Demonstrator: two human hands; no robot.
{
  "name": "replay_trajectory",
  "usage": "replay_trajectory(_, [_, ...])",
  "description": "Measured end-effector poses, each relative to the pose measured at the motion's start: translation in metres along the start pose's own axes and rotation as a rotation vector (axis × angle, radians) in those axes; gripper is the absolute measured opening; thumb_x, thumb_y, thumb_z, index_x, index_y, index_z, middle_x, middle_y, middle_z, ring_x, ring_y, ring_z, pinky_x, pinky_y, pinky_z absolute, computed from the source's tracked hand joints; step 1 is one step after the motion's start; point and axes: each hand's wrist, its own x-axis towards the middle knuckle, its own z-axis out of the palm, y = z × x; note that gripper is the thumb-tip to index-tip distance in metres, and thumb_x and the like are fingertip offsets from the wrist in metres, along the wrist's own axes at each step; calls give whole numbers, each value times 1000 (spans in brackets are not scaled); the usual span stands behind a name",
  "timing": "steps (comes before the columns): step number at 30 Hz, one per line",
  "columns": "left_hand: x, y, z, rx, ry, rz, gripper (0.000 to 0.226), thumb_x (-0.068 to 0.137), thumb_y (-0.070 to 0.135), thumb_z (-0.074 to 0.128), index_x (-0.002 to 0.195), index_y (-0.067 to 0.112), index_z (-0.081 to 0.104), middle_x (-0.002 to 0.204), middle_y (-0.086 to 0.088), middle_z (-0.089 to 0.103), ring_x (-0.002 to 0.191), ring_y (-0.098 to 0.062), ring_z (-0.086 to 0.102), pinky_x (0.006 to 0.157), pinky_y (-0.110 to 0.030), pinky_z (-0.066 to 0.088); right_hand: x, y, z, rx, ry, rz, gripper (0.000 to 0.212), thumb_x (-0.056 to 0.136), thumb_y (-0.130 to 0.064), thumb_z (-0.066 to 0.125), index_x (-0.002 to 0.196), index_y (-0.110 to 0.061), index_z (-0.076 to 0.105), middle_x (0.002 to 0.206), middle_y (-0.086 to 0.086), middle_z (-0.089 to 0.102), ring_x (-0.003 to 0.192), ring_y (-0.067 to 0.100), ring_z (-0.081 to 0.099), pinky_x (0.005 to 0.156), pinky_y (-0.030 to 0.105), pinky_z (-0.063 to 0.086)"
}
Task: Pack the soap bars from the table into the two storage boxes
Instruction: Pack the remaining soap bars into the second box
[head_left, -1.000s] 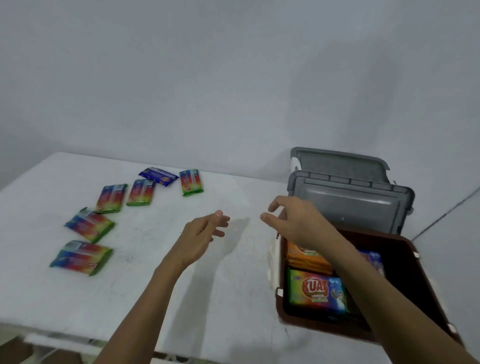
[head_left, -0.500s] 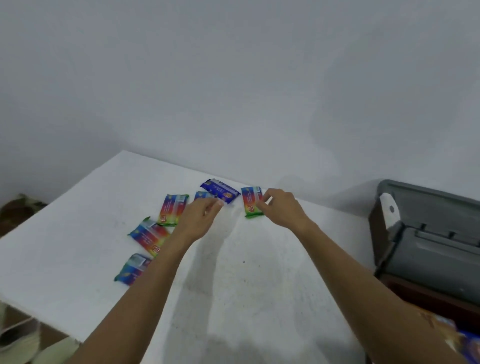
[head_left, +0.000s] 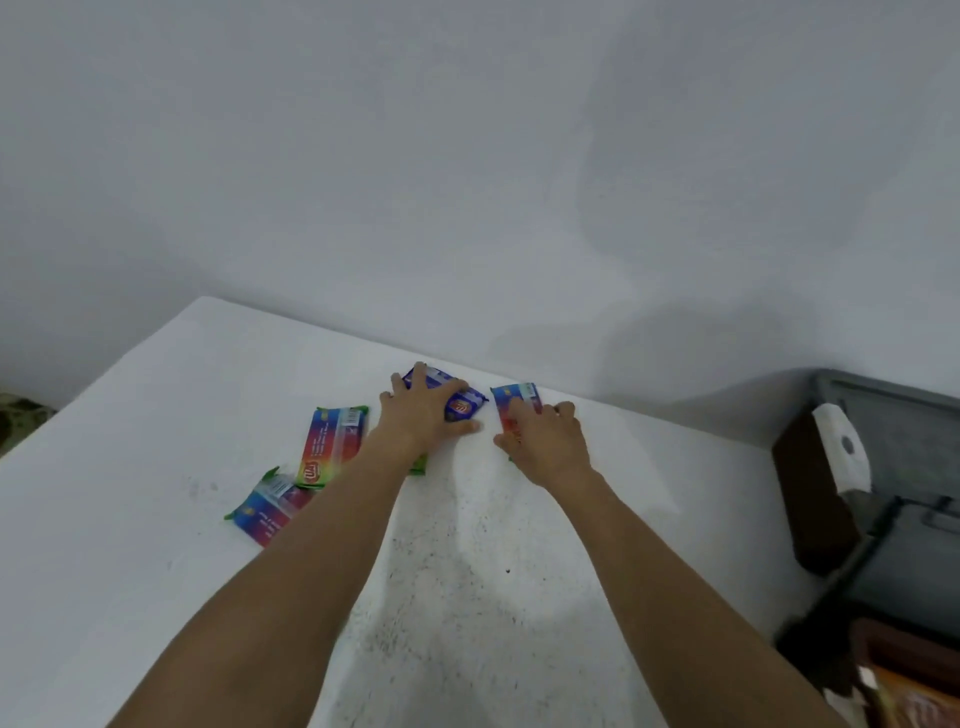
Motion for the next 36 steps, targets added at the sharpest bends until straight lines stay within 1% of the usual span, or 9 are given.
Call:
replay_trajectory(6, [1, -1, 0, -61, 88, -22, 56, 87, 62, 55, 136, 38, 43, 146, -11, 33, 124, -38, 39, 103, -49, 33, -4, -5, 2, 31, 45, 73, 53, 89, -31, 56, 137, -15, 38, 119, 14, 59, 107, 33, 50, 79, 34, 39])
replay_trajectory(10, [0, -8, -5, -282, 144, -85, 52, 87, 66, 49, 133, 41, 48, 138, -12, 47, 119, -38, 47, 102, -46, 39, -14, 12, -21, 673, 4, 204, 35, 86, -43, 65, 111, -22, 51, 97, 4, 67, 87, 24, 66, 76, 36, 56])
replay_trajectory(12, [-6, -10, -12, -520, 202, -89, 52, 87, 67, 47, 131, 39, 53, 130, -7, 57, 113, -31, 55, 99, -44, 45, -25, 19, -37, 965, -34, 239, 30, 92, -45, 61, 109, -20, 58, 103, 7, 67, 86, 19, 65, 73, 32, 53])
replay_trajectory(15, [-28, 0, -23, -1025, 252, -124, 43, 94, 55, 49, 128, 30, 59, 125, 2, 62, 111, -20, 56, 97, -35, 45, -45, 31, -57, 1317, -101, 314, 26, 98, -24, 47, 120, -16, 59, 121, 16, 63, 102, 30, 64, 83, 37, 52])
replay_trajectory(18, [-52, 15, -30, -1614, 89, -255, 44, 95, 53, 46, 120, 20, 62, 121, -10, 65, 99, -23, 61, 91, -36, 48, -72, 46, -73, 1583, -117, 369, 34, 99, -18, 38, 127, -8, 55, 116, 24, 68, 97, 41, 68, 81, 41, 54])
replay_trajectory(21, [-75, 28, -30, -1843, -93, -177, 47, 94, 60, 40, 115, 24, 63, 119, -13, 66, 102, -34, 63, 98, -43, 46, -100, 59, -86, 1614, -146, 325, 36, 99, -26, 43, 126, -6, 57, 111, 22, 71, 94, 39, 69, 74, 37, 56])
replay_trajectory(25, [-102, 62, -26, -1910, -229, -45, 55, 92, 65, 40, 124, 24, 60, 118, -15, 69, 107, -44, 64, 98, -49, 49, -136, 77, -99, 1543, -86, 254, 33, 97, -24, 59, 124, -7, 54, 111, 18, 72, 95, 35, 71, 77, 40, 58])
replay_trajectory(30, [-128, 116, -20, -1693, -225, 65, 41, 96, 41, 53, 130, 18, 55, 120, -12, 69, 109, -31, 66, 99, -45, 49, -180, 113, -107, 1511, -7, 252, 57, 79, -30, 78, 128, -11, 56, 114, 15, 72, 105, 36, 69, 97, 55, 51])
replay_trajectory(36, [-164, 182, -11, -1627, -176, 138, 27, 95, 24, 59, 118, 9, 61, 109, -14, 72, 92, -29, 72, 73, -33, 60, -243, 171, -125, 1512, 47, 223, 36, 83, -4, 72, 116, -10, 59, 98, 11, 74, 84, 25, 72, 79, 43, 59])
